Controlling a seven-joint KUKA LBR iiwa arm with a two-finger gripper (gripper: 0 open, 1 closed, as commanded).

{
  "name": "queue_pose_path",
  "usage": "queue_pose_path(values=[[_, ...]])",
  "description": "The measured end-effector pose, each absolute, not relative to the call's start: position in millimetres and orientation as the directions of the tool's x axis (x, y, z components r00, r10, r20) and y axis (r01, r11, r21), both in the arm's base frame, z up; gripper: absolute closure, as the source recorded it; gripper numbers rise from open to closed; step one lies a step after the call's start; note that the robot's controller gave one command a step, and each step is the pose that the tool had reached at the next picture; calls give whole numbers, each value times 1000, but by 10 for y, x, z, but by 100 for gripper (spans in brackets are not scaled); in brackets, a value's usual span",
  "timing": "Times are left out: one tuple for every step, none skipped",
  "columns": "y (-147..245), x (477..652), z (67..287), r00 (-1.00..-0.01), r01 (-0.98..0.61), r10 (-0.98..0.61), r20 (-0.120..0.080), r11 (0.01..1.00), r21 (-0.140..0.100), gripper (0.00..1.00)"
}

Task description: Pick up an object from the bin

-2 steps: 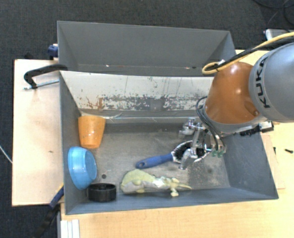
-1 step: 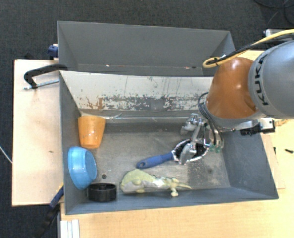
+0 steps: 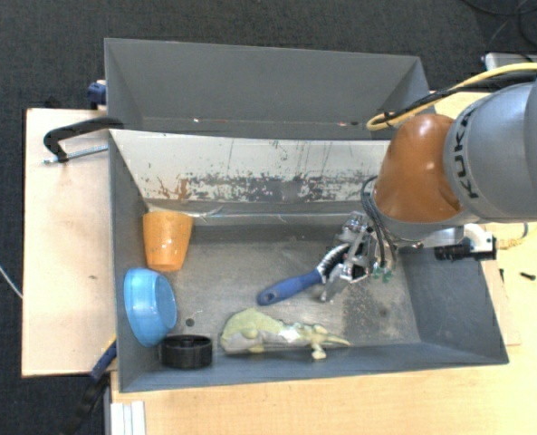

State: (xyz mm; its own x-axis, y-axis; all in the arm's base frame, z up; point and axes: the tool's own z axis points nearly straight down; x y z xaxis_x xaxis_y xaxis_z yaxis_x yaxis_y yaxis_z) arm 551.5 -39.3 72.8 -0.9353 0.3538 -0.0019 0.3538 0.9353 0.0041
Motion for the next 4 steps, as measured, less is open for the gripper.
queue_pose_path(values=[[-382, 5525, 743, -936, 352, 352, -2, 936, 2, 0], [-376, 5535, 755, -936, 351, 351, -3, 936, 4, 100], [-366, 5545, 878, -937, 350, 350, -5, 937, 3, 100], [-360, 5570, 1746, -937, 348, 348, -11, 937, 4, 100]])
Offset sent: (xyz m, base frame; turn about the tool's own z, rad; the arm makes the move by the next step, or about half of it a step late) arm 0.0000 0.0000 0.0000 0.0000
